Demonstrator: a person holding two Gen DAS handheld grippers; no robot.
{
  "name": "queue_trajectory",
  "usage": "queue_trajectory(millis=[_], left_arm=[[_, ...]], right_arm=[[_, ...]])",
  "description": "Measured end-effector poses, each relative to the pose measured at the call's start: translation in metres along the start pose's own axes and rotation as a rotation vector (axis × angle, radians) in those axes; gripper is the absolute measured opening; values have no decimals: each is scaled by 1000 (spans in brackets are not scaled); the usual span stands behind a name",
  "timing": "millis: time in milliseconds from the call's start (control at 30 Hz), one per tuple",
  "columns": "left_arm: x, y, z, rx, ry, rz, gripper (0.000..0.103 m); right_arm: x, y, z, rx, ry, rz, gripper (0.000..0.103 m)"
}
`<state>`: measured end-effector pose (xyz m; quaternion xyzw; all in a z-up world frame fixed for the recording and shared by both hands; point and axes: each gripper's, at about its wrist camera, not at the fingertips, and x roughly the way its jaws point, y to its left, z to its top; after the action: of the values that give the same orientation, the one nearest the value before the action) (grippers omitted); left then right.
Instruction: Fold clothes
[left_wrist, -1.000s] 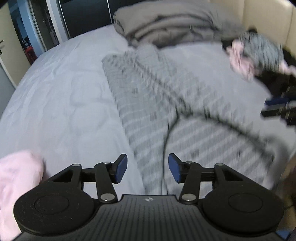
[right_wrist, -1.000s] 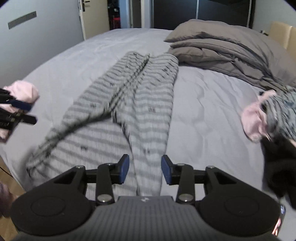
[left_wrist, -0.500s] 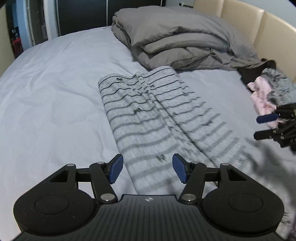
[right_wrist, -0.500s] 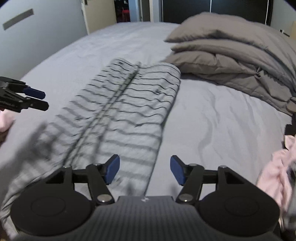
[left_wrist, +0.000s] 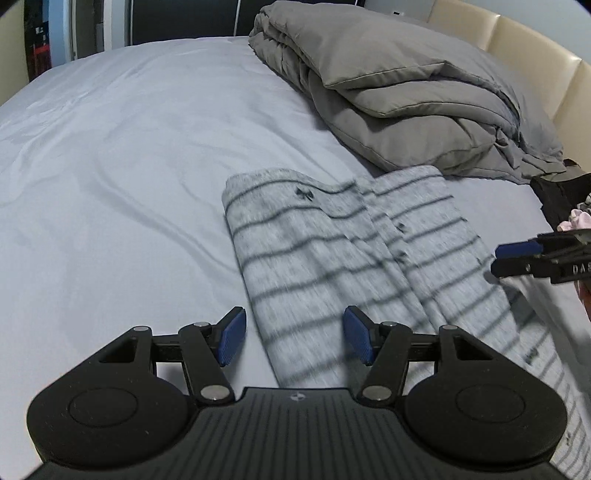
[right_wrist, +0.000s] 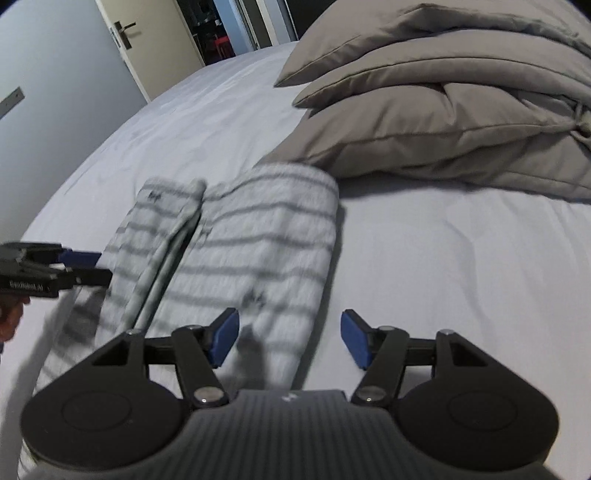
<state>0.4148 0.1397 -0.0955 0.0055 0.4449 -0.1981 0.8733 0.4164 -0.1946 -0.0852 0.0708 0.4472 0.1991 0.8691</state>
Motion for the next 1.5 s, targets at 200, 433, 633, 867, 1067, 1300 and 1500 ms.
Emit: queue_trajectory(millis=[200, 433, 633, 867, 1067, 1300, 1500], left_arm=[[25, 18, 22, -13, -11, -26, 57], [45, 26, 41, -27, -29, -28, 58], [58, 29, 50, -40, -40, -29, 60], [63, 30, 52, -35, -54, -31, 52], [58, 28, 55, -45, -69, -48, 24], [38, 22, 59, -28, -98, -66, 16], [0, 14, 64, 4, -141, -112, 15]], right_arm=[[30, -14, 24, 35, -5, 28, 64], [57, -22, 51, 72, -11, 71, 64], [72, -26, 60, 95, 0, 96, 62], [78, -26, 61, 86, 3, 112, 34], [71, -15, 65, 39, 10, 106, 20], [48, -8, 73, 1, -5, 103, 18], [10, -2, 76, -56, -40, 157, 18]])
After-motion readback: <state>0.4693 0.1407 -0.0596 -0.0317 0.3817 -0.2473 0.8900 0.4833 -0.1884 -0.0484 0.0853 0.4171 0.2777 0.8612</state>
